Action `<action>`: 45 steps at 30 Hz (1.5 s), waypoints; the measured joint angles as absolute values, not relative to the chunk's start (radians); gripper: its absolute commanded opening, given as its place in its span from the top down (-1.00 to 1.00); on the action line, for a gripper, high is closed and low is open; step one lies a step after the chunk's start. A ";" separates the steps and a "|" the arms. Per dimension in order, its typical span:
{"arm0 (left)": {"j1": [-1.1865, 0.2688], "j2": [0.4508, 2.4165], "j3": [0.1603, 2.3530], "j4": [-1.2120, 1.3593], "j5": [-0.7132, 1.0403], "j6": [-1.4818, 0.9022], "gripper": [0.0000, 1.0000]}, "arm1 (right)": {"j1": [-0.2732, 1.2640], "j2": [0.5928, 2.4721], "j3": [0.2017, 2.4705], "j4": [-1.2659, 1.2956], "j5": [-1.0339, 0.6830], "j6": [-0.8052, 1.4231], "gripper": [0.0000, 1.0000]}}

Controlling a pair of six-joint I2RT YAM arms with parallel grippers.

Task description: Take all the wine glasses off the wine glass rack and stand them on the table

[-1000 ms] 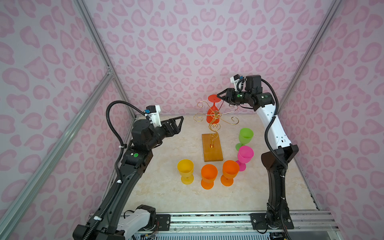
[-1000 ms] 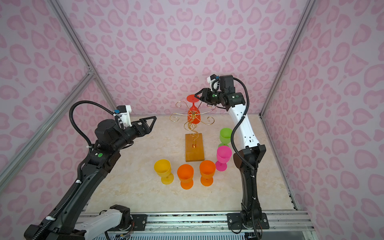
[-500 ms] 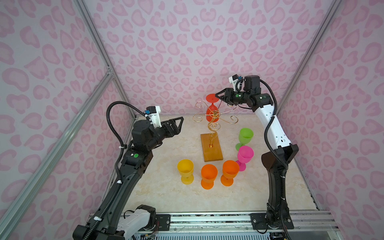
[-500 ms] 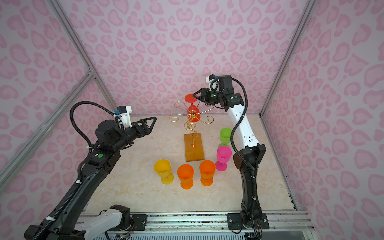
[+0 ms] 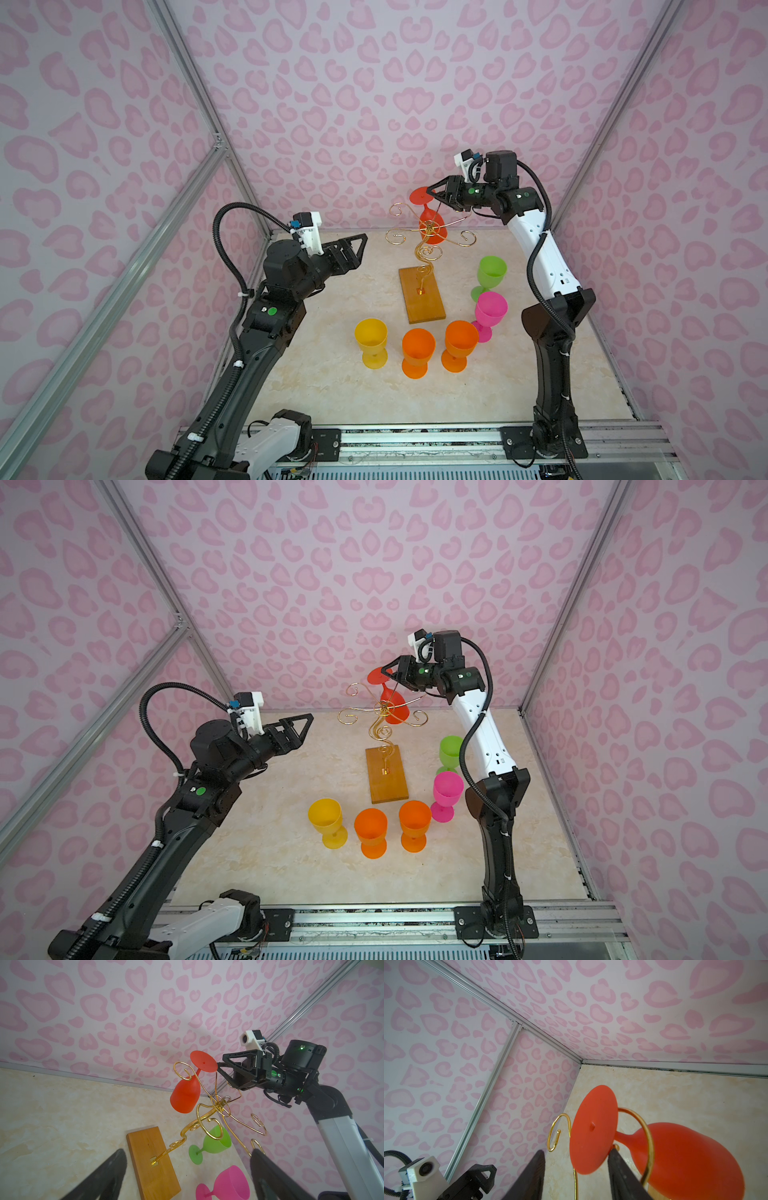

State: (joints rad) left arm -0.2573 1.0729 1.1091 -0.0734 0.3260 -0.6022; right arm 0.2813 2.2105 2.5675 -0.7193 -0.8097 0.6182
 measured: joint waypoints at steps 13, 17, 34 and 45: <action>-0.257 1.073 1.109 -0.073 0.327 -0.602 -0.88 | 0.287 2.222 2.568 -0.749 -0.812 0.617 0.12; -0.257 1.073 1.109 -0.073 0.333 -0.602 -0.88 | 0.287 2.222 2.568 -0.752 -0.800 0.614 0.10; -0.257 1.058 1.095 -0.073 0.333 -0.603 -0.88 | 0.288 2.215 2.525 -0.685 -0.759 0.663 0.20; -0.257 1.052 1.088 -0.073 0.333 -0.603 -0.88 | 0.288 2.194 2.465 -0.617 -0.733 0.690 0.42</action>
